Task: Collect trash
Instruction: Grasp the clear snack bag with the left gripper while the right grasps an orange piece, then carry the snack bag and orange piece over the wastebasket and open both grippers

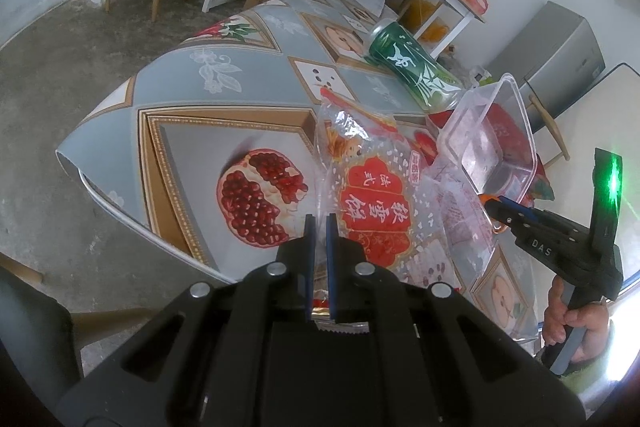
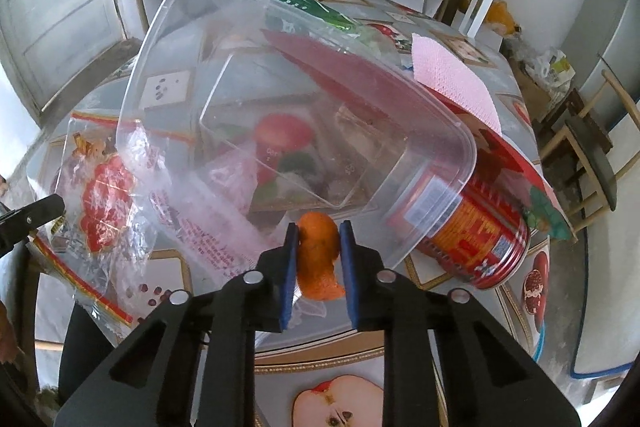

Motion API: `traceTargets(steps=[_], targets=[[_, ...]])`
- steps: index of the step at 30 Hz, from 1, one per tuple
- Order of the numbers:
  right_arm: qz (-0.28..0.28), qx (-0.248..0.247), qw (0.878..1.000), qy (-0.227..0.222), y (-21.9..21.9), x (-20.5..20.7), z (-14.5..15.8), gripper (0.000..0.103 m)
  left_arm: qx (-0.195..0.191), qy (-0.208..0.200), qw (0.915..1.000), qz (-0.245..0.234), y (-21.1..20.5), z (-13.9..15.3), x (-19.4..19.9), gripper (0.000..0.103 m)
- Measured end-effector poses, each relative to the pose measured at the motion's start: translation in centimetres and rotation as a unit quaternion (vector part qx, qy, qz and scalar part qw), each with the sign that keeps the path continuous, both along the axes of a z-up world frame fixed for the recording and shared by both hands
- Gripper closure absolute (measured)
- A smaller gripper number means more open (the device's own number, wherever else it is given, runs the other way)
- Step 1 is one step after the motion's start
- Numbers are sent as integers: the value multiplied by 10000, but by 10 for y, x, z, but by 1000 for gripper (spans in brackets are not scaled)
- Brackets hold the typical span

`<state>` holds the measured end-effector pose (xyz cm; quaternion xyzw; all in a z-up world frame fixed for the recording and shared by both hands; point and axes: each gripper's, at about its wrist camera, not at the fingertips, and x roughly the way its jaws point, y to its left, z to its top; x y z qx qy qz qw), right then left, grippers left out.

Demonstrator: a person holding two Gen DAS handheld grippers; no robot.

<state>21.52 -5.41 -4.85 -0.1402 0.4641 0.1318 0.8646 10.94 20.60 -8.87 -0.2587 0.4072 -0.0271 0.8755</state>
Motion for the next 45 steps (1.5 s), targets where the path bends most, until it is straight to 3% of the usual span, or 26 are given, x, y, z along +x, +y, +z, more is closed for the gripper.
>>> traceTargets(steps=[6,16,25,31,35,45], targets=[[-1,262,9996,65,-3,1,2,88,-12,-7,10000,23,0,0,0,99],[9,617,9978,-250,-12,-13,28,89,-96,-234,9996,119,3,5,-6,99],[-17,859,9948,-545,-20,-27,48,89,-91,-915,9952,340,7,34,-24,99],[-40,1042,9922,-680,-27,-36,58,89,146,-1307,9896,586,10,58,-37,100],[-45,1132,9908,-737,-31,-41,62,89,364,-1513,9852,718,12,73,-47,100],[-124,1412,9861,-860,-47,-50,73,89,377,-1896,9787,690,1,99,-58,100]])
